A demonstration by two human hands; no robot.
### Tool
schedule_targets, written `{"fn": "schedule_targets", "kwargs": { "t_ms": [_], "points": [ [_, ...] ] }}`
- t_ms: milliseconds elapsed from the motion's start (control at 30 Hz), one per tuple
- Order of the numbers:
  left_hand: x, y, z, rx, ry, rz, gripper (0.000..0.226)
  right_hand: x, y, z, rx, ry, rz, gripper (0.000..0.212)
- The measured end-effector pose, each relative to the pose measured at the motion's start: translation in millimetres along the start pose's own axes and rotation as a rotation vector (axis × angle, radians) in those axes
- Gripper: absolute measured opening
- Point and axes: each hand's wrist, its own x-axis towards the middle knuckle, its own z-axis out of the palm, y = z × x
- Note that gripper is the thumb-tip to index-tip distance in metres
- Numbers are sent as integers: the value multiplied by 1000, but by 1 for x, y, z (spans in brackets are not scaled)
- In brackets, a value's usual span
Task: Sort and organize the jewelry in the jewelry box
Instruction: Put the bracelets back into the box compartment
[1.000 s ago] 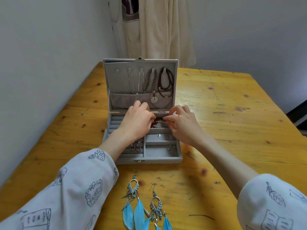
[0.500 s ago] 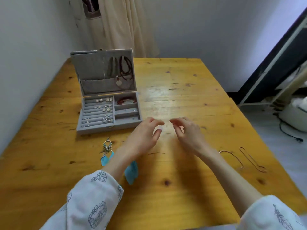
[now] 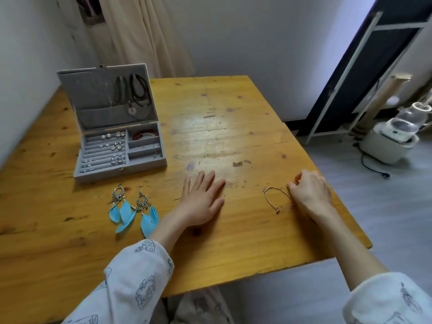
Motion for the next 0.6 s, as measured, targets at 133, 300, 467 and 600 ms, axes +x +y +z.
{"fn": "schedule_targets", "kwargs": {
  "t_ms": [133,300,467,600],
  "points": [
    [-1,1,0,4,-5,-3,55,10,1,5,-1,-48,31,24],
    [0,1,-1,-17,-2,0,55,8,-5,6,-123,-102,-37,27],
    [-2,0,-3,-129,21,17,53,8,-24,-10,243,-8,-165,20],
    [-4,-5,-15,-539,109,-11,48,1,-63,-35,590,-136,-307,9]
  ]
}}
